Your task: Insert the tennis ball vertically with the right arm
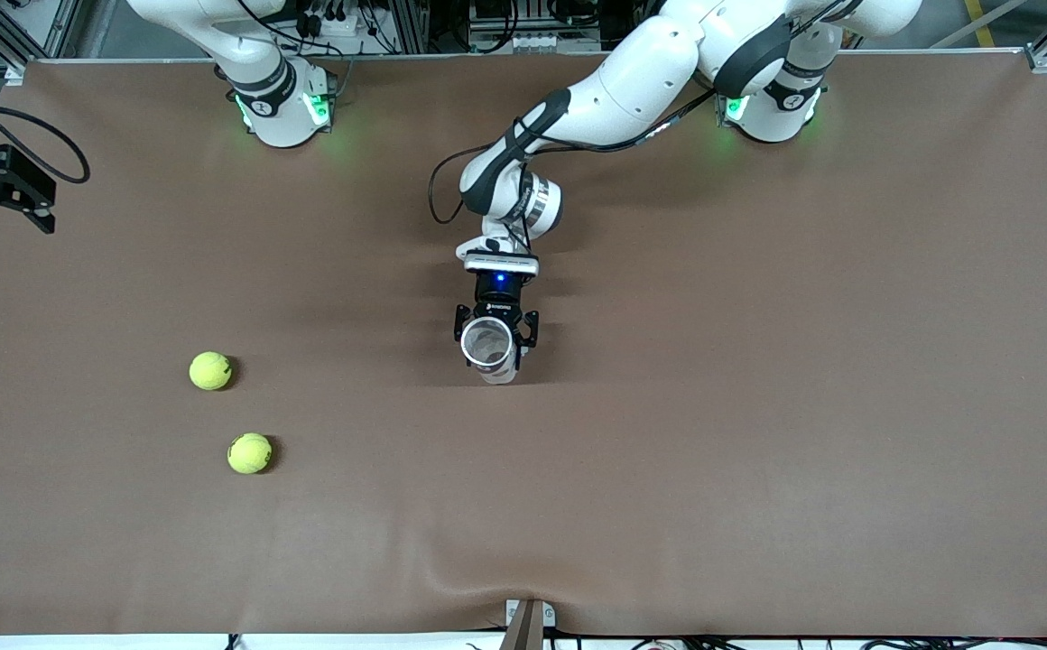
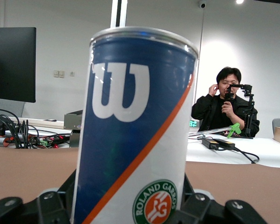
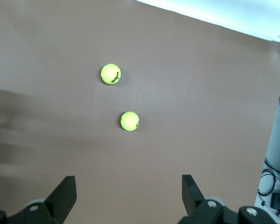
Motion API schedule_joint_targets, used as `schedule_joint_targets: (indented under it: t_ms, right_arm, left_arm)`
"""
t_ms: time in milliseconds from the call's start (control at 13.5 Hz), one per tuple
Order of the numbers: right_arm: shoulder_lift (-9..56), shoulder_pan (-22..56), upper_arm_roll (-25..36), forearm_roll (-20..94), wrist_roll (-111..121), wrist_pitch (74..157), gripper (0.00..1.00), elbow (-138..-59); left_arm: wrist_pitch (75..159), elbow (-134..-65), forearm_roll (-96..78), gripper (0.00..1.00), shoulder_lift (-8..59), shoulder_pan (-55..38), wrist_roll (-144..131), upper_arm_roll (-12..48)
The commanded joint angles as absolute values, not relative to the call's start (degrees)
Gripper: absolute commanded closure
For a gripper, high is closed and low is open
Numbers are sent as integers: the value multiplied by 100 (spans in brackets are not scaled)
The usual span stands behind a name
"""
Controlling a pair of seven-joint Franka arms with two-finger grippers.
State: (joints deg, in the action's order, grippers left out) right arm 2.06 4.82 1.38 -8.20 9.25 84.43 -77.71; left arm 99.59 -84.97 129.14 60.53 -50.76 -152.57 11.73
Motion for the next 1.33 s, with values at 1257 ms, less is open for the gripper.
schedule_joint_targets:
  t_ms: [1257]
  right_arm:
    - [798,562,70,-107,722,8218,0,-7857]
  left_arm:
    - [9563,-8086,13245,16,6486,-5124,-15425,1230]
